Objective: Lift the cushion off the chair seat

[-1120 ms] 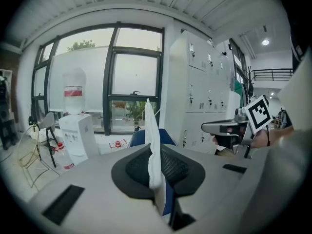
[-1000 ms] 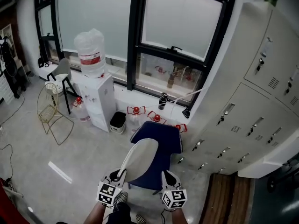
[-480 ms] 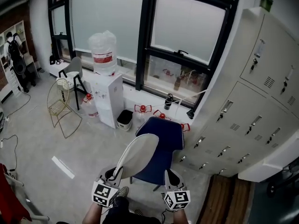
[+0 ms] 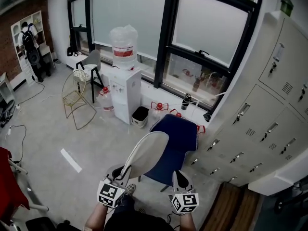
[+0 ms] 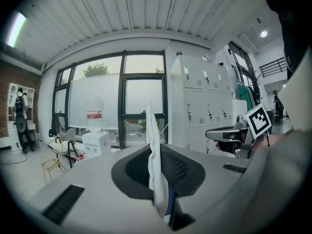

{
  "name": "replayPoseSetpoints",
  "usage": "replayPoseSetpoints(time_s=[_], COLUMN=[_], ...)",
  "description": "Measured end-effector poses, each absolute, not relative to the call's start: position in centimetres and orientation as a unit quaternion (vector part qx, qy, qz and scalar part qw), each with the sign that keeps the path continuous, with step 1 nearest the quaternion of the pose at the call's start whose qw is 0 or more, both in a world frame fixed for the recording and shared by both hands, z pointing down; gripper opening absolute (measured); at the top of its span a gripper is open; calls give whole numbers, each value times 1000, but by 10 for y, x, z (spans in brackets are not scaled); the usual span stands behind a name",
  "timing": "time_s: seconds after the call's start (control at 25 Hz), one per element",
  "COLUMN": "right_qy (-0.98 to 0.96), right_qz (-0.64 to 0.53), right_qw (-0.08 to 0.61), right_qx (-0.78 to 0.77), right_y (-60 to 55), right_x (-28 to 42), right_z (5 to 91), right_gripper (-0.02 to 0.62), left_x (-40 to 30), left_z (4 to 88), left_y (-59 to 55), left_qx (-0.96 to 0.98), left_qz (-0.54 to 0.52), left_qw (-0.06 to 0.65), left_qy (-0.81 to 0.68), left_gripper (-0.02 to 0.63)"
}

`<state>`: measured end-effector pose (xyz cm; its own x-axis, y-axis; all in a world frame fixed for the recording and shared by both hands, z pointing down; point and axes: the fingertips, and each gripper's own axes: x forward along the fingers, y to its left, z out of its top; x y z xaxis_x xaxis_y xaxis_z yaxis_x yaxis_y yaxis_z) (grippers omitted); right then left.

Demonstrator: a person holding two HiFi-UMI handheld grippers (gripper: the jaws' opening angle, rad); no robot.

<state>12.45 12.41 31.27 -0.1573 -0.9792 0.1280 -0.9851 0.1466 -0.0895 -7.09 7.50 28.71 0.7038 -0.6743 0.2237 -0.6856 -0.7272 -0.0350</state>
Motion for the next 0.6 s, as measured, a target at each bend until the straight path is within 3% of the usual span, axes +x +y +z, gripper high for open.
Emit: replayPoseSetpoints(time_s=[0.6], right_qy=[-759], right_qz=[62], right_qw=[24], right_qx=[647], right_y=[132], right_x=[124], right_z=[309], right_gripper=[35], left_x=[-65], left_z=[288], left_y=[88], left_qx=[924], left_qz=[112], left_qw=[21], left_qy=[-365], left_gripper=[38])
